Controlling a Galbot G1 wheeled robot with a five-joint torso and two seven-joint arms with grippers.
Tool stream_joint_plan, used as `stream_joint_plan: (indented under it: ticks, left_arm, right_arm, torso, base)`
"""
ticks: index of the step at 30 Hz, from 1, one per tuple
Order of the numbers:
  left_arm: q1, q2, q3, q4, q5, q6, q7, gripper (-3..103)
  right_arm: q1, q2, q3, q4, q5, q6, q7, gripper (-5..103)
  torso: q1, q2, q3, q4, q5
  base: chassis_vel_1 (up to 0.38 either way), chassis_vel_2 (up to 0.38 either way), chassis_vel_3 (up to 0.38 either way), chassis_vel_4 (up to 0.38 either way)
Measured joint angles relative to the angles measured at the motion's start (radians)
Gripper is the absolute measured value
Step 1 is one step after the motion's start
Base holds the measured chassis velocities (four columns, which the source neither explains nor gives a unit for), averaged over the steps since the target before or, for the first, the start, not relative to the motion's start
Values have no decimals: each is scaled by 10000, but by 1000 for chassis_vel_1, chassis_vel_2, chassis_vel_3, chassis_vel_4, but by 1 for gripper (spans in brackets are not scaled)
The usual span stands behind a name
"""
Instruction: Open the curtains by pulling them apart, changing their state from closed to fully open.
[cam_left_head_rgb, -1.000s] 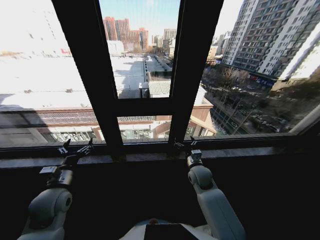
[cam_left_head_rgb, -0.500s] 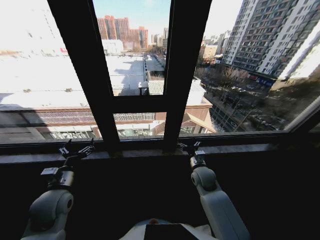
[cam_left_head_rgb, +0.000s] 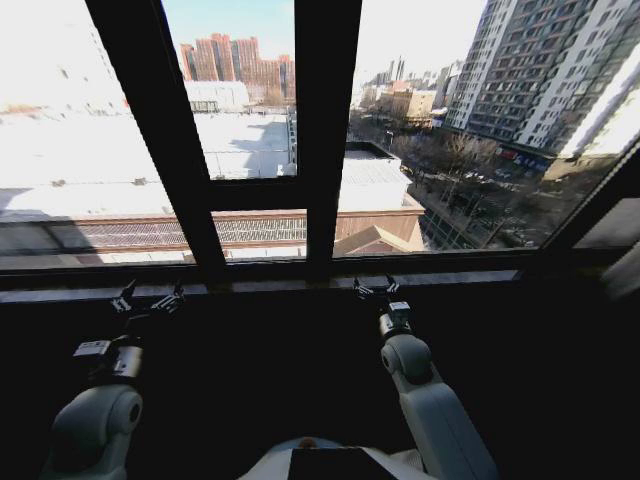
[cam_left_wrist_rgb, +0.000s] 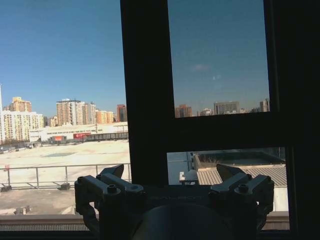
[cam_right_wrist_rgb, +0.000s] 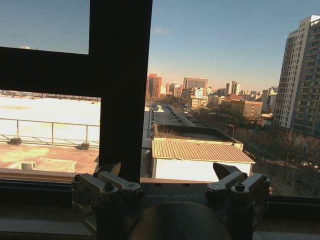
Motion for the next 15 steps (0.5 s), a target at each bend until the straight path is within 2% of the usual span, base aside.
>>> stream_joint_plan:
  ticks: [6, 15]
  left_arm:
    - [-52, 28, 61, 93, -3, -10, 0, 100]
    - [-85, 20, 127, 285, -4, -94, 12, 100]
  right_arm:
    - [-10, -8, 21, -4, 0, -9, 5, 100]
    - [44, 30, -19, -88, -5, -18, 8, 100]
  torso:
    - [-2, 1, -2, -2, 0]
    - [-7, 3, -3, 0, -1]
  base:
    - [268, -360, -292, 355]
    - [343, -422, -342, 408]
